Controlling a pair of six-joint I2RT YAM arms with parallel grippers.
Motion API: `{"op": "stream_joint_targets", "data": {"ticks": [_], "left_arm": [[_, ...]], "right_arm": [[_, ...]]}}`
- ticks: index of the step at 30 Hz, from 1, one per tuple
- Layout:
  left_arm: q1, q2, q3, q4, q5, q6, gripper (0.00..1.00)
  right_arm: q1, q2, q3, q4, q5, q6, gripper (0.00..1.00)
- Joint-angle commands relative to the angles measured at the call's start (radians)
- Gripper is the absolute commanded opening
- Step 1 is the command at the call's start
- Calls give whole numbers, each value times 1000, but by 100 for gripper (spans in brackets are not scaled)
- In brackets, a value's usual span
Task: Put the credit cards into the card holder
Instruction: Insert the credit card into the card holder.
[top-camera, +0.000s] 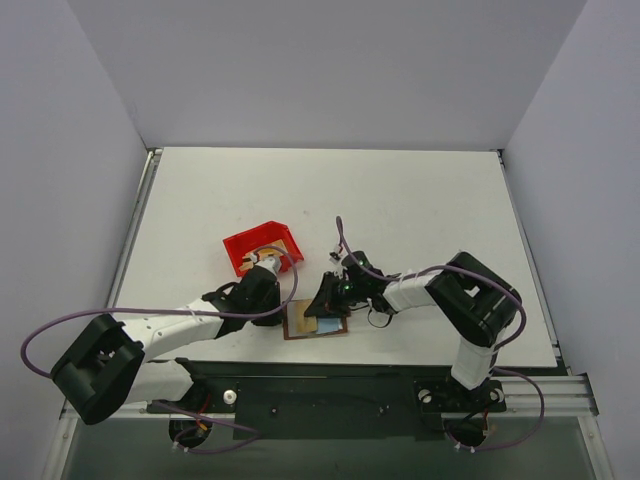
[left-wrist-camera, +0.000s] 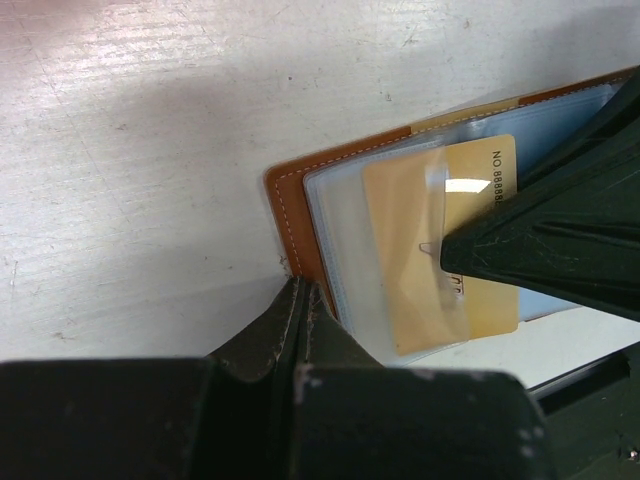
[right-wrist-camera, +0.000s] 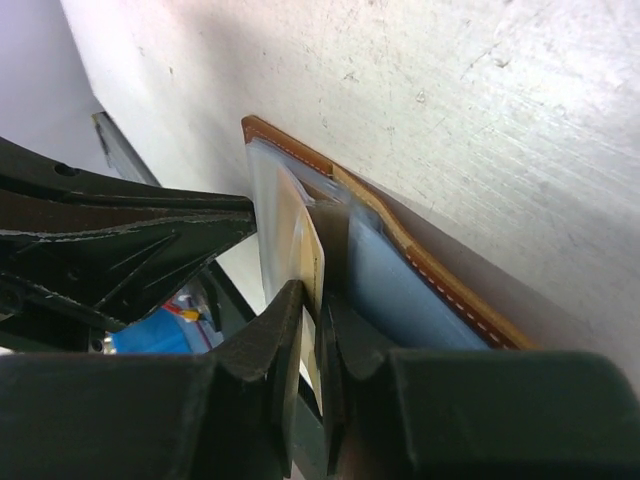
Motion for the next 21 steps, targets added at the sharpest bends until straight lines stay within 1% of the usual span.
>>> {"op": "stream_joint_targets", "data": {"ticks": [1, 2, 4, 7, 9, 21], "left_arm": [[3, -10, -24, 48, 26, -11, 0], [1, -16, -27, 53, 26, -12, 0], [3, -20, -33, 55, 26, -15, 0], [3, -27, -41, 56, 26, -20, 0], [3, -33, -47, 56, 25, -23, 0], [1, -27, -43, 65, 20, -29, 0]], "right_arm": [[28, -57, 59, -260, 126, -113, 11], [31, -71, 68, -316, 145, -136, 21], [36, -94, 97, -401, 173, -170, 28], [45, -109, 158, -533, 218, -207, 33], [56, -114, 192, -591, 244, -237, 36], [99, -157, 318, -852, 377, -300, 37]]}}
